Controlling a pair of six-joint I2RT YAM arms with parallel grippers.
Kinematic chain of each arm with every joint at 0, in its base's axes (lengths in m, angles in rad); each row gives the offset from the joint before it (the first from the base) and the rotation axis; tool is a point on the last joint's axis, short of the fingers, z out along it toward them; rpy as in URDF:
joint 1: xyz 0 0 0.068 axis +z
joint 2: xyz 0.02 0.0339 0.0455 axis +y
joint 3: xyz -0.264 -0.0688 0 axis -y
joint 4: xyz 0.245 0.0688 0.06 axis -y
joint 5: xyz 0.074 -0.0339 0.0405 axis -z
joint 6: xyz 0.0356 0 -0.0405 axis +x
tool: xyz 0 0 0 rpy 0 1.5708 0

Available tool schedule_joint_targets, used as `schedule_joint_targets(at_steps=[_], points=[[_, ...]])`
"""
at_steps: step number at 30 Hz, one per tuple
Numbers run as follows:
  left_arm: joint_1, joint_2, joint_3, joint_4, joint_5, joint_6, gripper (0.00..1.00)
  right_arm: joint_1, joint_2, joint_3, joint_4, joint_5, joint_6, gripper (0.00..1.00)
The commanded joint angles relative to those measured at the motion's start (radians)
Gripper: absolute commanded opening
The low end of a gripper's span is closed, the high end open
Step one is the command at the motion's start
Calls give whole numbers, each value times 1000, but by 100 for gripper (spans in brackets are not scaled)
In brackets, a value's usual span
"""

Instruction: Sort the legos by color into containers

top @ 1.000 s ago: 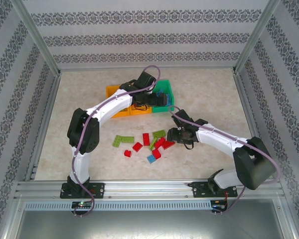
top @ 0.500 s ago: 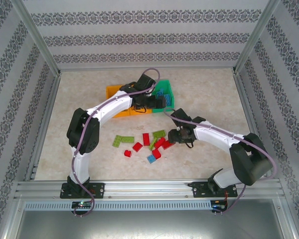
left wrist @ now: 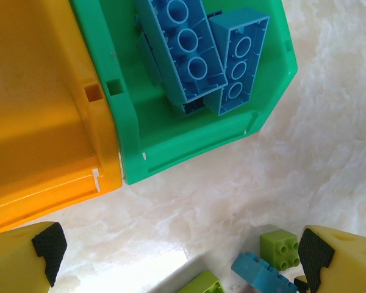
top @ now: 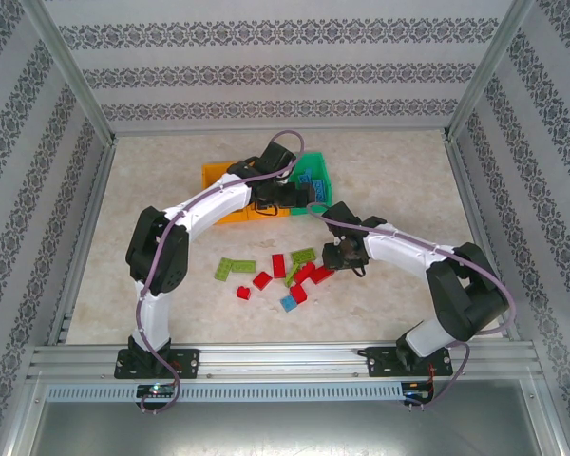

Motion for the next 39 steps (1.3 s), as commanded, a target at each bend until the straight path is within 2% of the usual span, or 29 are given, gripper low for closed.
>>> schedule_joint_targets(at_steps=[1,8,24,31,39], points=[[11,-43,-9,26,-19,-15,100,-8,16,19,-3,-3,-20,42],[12,-41,-13,25,-21,-17,100,-17,20,23,5,0,-6,37],[19,-51,-28,24,-30,-20,99,-7,158,147,-12,-10,-22,38],[22,-54,-34,25,-29,-20,99,16,220,213,-75,59,-41,39],[37,-110,-92,55,-41,-42,99,32,215,246,-95,97,-26,27]])
